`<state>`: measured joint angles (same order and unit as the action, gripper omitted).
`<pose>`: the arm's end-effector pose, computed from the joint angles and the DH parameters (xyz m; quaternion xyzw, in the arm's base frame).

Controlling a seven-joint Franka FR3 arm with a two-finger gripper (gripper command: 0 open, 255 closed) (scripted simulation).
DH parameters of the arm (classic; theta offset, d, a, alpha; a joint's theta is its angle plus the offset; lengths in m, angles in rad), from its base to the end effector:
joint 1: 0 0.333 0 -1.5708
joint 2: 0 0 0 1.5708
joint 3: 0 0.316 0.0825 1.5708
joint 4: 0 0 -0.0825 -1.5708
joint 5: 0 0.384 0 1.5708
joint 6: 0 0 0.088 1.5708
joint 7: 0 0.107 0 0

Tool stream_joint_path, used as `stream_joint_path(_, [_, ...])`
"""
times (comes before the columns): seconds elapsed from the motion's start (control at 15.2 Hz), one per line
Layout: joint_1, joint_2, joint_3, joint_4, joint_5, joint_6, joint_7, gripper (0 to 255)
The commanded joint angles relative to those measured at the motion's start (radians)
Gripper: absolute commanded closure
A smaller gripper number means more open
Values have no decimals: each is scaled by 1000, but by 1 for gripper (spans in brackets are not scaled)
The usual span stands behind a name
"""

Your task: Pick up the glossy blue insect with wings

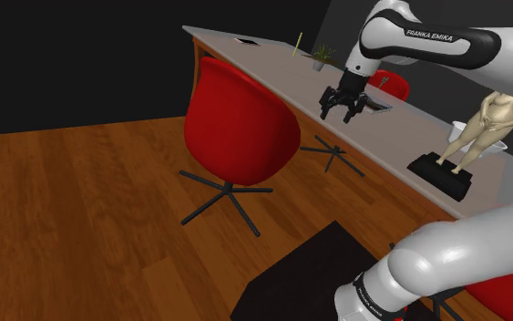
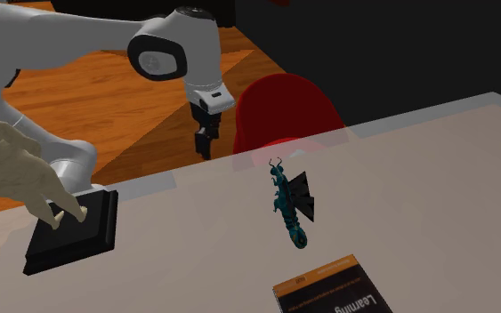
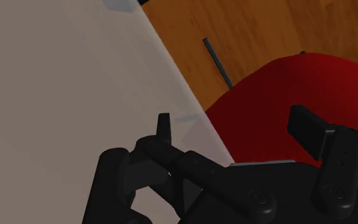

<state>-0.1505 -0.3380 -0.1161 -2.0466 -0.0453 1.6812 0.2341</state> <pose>0.4316 -0.1291 0.5769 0.9703 -0.2415 -0.0147 0.0031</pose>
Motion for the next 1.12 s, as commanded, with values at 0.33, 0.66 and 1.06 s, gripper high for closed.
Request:
stream_joint_path(0.33, [-53,165,-52,216,12,36,81,0])
stream_joint_path(0.66, [-92,277,-95,383,33,42,130,0])
stream_joint_path(1.06, [-148,413,-151,601,76,29,183,0])
